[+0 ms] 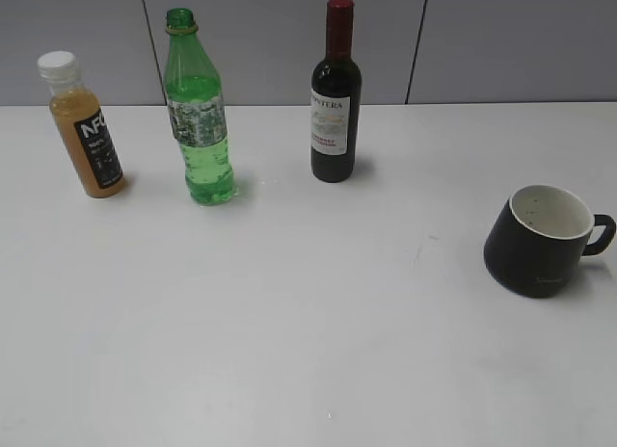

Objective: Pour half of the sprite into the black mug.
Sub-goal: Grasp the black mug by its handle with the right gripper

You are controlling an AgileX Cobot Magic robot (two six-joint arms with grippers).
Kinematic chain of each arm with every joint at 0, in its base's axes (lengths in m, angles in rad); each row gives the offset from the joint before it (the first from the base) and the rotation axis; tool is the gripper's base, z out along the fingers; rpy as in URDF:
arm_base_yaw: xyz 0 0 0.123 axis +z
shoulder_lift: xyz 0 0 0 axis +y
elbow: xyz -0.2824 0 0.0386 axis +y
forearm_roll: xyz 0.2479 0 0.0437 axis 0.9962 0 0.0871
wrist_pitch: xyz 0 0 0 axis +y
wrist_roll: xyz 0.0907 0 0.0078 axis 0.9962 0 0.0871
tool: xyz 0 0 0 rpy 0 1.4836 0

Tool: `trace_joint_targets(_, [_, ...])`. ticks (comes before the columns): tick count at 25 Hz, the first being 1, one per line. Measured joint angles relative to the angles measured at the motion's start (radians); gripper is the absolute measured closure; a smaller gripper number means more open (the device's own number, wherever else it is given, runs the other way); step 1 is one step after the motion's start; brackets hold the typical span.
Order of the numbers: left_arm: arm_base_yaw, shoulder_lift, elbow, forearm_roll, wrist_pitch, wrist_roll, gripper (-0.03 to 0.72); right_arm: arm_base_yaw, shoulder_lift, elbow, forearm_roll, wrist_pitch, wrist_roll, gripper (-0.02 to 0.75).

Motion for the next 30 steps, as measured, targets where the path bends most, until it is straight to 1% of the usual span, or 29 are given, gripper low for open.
trace_joint_targets(5, [0.000,0.000,0.000,0.000,0.000,-0.002,0.095,0.000,0.085,0.077,-0.002,-0.120,-0.001,0.148])
trace_joint_targets(7, [0.000,0.000,0.000,0.000,0.000,-0.002,0.095,0.000,0.132,0.106,-0.002,-0.192,-0.001,0.148])
trace_joint_targets(13, [0.000,0.000,0.000,-0.001,0.000,-0.002,0.095,0.000,0.372,0.161,0.010,-0.485,-0.001,0.148])
trace_joint_targets(18, [0.000,0.000,0.000,-0.001,0.000,-0.002,0.095,0.000,0.596,0.164,0.051,-0.676,-0.006,0.148])
trace_joint_targets(22, [0.000,0.000,0.000,-0.001,0.000,-0.002,0.095,0.000,0.724,0.162,0.107,-0.831,-0.042,0.148])
trace_joint_targets(26, [0.000,0.000,0.000,-0.001,0.000,-0.002,0.095,0.000,0.808,0.162,0.120,-0.875,-0.074,0.148])
trace_joint_targets(30, [0.000,0.000,0.000,-0.001,0.000,-0.002,0.095,0.000,0.829,0.164,0.152,-0.899,-0.097,0.148])
